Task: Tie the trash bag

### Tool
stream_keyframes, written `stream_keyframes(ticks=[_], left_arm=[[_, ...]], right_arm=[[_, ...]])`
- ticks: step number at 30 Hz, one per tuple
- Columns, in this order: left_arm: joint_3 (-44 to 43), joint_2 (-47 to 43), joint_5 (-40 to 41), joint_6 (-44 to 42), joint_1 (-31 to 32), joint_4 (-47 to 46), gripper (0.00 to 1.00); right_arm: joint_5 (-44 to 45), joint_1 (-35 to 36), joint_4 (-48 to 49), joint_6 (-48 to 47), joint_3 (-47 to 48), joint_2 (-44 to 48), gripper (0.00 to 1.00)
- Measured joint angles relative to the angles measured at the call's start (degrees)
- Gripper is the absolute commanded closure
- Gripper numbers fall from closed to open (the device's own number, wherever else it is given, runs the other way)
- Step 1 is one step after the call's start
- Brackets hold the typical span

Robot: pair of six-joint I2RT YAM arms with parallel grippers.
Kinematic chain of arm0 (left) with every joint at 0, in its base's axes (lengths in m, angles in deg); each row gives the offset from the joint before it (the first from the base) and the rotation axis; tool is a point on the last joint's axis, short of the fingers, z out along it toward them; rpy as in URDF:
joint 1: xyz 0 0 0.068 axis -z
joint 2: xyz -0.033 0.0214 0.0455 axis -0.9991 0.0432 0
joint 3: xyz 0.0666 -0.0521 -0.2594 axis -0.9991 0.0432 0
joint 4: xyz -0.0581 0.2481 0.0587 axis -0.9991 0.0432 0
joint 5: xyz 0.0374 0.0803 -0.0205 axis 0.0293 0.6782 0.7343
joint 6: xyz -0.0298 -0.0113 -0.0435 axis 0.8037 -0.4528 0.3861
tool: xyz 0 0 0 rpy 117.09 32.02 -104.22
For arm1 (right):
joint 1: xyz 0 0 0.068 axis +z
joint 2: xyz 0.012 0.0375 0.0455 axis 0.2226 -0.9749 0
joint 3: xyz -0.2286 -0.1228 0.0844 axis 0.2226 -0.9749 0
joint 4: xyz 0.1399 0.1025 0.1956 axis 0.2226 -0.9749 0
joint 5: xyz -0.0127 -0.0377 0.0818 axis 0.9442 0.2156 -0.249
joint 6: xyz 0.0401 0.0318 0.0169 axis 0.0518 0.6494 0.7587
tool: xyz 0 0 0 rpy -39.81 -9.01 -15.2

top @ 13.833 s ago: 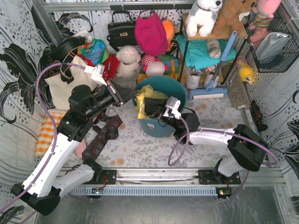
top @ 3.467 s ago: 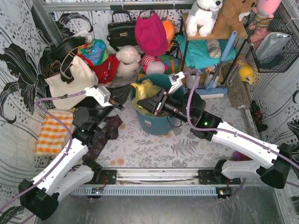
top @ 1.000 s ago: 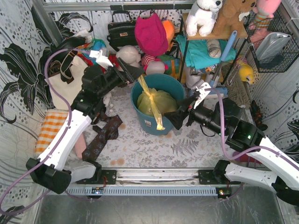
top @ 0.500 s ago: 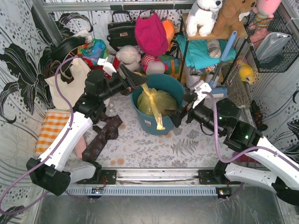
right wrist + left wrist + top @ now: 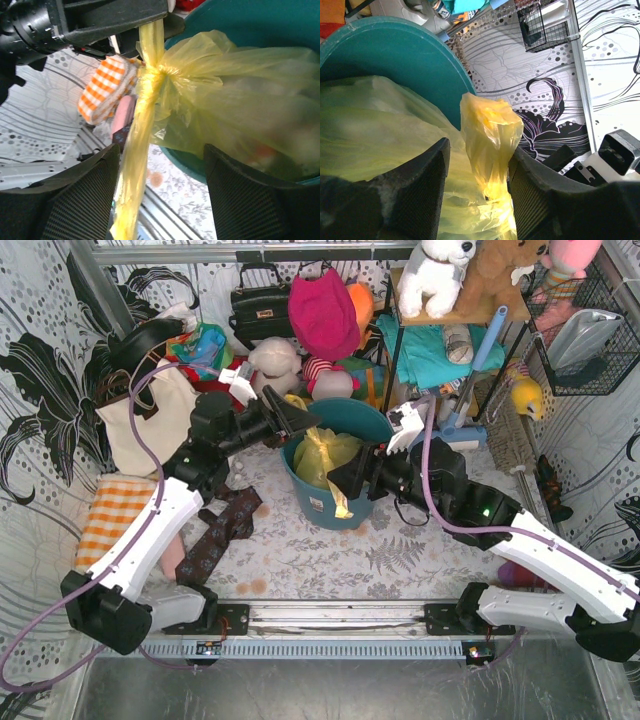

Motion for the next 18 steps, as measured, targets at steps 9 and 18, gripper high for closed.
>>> stream_keyframes(ticks=[9,18], left_arm=[[0.0,1.1,-1.3,-0.2,0.0,-0.1,0.51],[0.0,2.8,-2.1,-0.5,0.0,-0.5,0.55]], right_arm=[[-4.5,0.0,0.3,5.4,0.0,-0.1,0.44],[-10.3,0.0,0.2,5.3,0.0,-0.7,0.69]])
